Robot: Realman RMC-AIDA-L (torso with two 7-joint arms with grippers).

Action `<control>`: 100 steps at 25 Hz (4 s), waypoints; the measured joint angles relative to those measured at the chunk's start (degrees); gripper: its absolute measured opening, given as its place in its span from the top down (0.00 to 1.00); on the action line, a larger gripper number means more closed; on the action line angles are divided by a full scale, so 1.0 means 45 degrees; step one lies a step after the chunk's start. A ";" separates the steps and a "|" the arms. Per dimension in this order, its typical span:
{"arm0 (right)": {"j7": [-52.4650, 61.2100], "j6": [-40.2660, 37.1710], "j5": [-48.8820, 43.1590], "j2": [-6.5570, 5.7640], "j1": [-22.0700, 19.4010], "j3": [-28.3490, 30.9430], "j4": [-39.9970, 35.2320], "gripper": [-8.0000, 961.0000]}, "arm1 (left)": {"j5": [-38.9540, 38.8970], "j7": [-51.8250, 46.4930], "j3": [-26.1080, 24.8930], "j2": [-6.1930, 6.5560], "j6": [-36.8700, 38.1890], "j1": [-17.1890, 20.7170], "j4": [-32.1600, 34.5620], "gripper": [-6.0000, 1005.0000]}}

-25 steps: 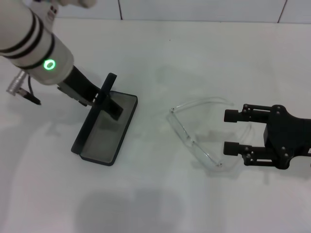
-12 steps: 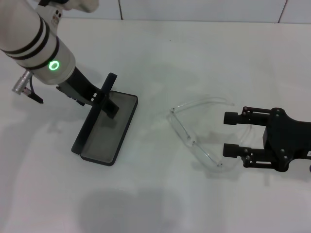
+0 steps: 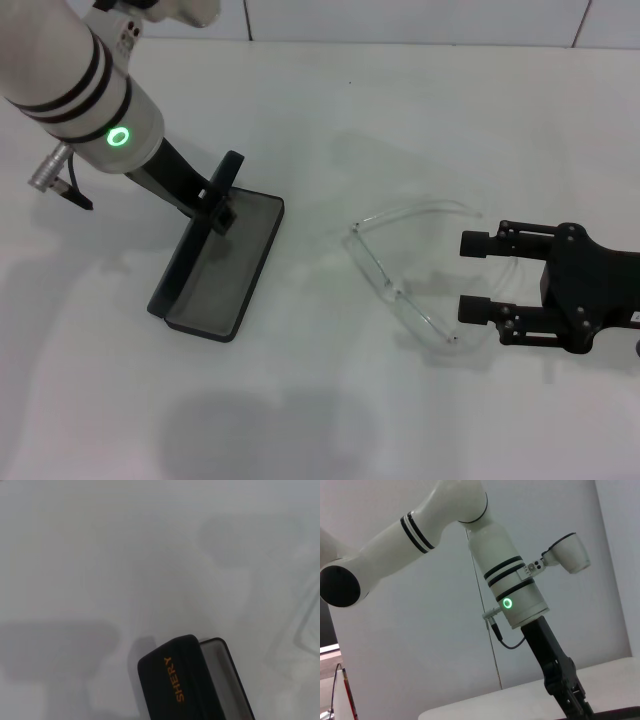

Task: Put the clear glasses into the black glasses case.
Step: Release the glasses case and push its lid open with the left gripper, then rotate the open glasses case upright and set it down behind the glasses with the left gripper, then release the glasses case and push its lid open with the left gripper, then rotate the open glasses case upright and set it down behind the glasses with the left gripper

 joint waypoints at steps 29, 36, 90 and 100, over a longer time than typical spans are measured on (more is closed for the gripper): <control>-0.0645 0.0008 0.0630 -0.0004 -0.0116 0.0004 0.0854 0.28 | -0.0465 0.7190 0.1228 -0.0026 -0.2397 0.0398 0.2350 0.93; -0.0645 0.0037 0.0651 -0.0037 -0.0138 0.0008 0.1022 0.28 | -0.1293 0.6773 0.0784 -0.0018 -0.2301 0.1837 0.4894 0.85; -0.0956 0.0631 0.0977 0.0007 0.0334 0.0000 0.1694 0.29 | 0.1279 0.5636 0.0657 0.0024 -0.2941 0.0495 -0.0815 0.53; -0.0957 0.0630 0.1011 0.0008 0.0312 -0.0001 0.1816 0.29 | 0.1281 0.5966 0.1095 -0.0002 -0.2961 0.0570 -0.0430 0.76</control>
